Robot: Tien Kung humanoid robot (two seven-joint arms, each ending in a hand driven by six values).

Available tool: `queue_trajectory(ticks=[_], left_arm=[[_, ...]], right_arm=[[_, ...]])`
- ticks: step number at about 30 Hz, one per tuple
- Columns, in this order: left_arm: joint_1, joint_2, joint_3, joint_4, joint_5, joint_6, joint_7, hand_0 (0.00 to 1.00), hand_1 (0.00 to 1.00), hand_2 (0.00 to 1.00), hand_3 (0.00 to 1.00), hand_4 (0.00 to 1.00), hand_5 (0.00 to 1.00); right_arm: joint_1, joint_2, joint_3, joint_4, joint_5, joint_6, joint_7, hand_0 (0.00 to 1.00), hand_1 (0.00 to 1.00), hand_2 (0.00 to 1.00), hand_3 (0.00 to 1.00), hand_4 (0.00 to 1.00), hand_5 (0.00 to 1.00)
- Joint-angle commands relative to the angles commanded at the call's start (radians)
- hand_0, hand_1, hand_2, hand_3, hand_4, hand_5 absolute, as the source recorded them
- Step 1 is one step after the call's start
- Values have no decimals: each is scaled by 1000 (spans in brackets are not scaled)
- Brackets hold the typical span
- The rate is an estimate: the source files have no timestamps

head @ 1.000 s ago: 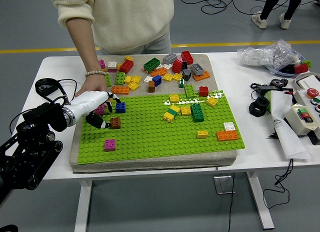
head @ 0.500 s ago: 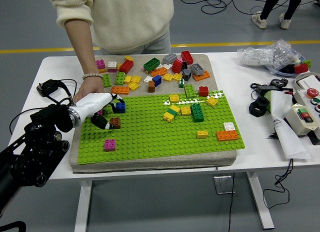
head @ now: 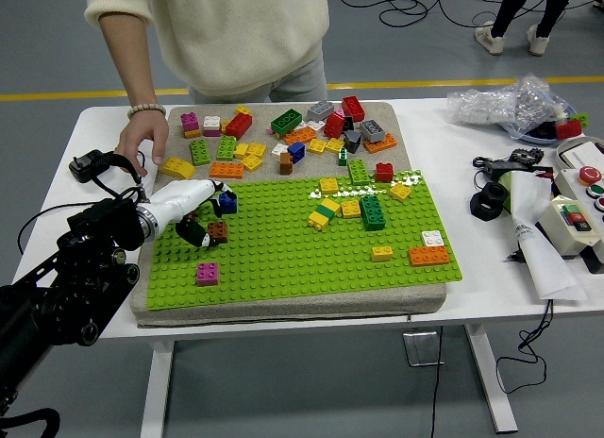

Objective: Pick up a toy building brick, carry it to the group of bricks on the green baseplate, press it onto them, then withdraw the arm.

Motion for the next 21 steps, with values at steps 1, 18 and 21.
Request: queue_trajectory(ticks=[1, 18, 21], left_arm=[[-3, 0, 2, 8, 0, -1, 0, 803, 775, 583, 806, 910, 30], [-12, 2, 12, 30, -21, -12, 0, 772, 736, 518, 638, 776, 2], [-12, 3, 12, 27, -28, -12, 1, 683, 644, 500, 543, 651, 2]], right_arm=[[0, 0, 0, 0, 0, 0, 0, 761, 676, 718, 737, 998, 683], [-1, 0, 2, 0, -1, 0, 0, 761, 676, 718, 737, 998, 683], [-1, 0, 2, 0, -2, 0, 0, 761, 676, 718, 737, 998, 683]])
